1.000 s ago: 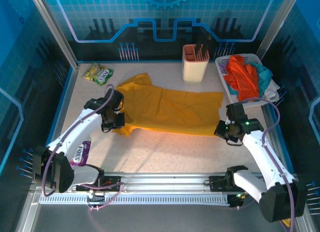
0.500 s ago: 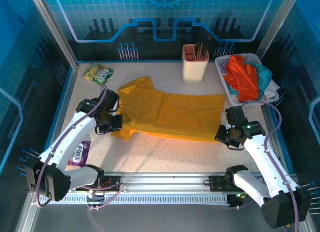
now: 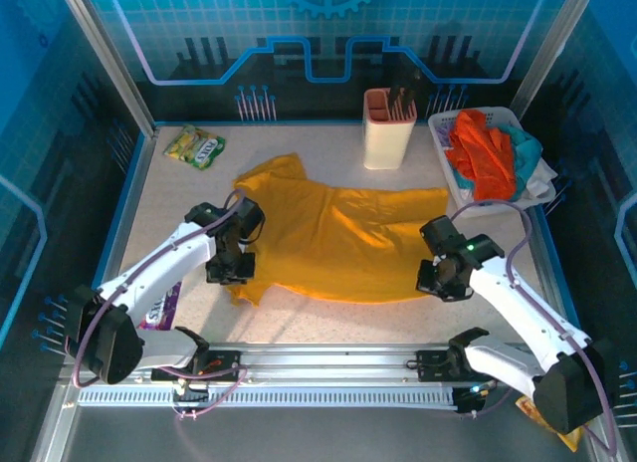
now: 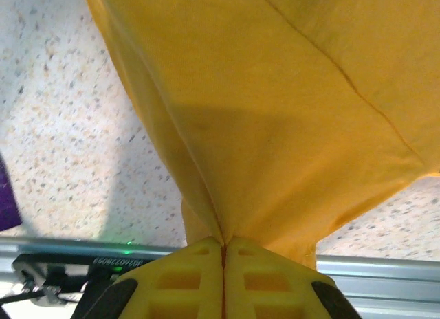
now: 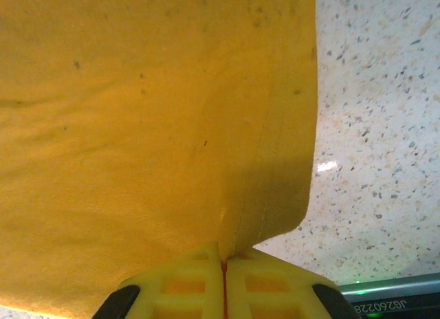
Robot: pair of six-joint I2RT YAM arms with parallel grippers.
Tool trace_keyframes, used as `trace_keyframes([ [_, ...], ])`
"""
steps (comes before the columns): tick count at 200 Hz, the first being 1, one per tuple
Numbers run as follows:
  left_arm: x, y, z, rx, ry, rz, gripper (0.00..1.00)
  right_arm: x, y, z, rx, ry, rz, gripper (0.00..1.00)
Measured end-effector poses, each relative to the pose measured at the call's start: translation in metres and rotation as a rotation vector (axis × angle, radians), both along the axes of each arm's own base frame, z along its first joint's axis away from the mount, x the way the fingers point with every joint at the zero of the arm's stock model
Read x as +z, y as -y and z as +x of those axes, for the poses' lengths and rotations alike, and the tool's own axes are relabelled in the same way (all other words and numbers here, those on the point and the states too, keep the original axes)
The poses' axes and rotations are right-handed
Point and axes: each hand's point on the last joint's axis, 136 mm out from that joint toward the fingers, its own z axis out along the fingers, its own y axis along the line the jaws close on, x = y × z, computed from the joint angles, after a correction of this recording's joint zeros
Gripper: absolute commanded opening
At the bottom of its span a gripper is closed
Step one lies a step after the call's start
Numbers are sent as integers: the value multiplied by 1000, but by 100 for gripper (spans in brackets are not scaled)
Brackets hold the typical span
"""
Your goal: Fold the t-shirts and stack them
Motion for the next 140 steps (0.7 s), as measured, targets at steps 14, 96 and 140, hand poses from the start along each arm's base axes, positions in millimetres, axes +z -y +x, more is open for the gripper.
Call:
trace_keyframes([
  [14,-2,-3,-7,-8,-24,25,22,-3,-2,-4,6,-15,-11,11],
  [96,6,-2,1,-37,-40,74,56,0,8,-4,-14,-5,-85,56],
  [140,42,8,89,32,178,-14,58,18,1,30,5,111,-41,83],
])
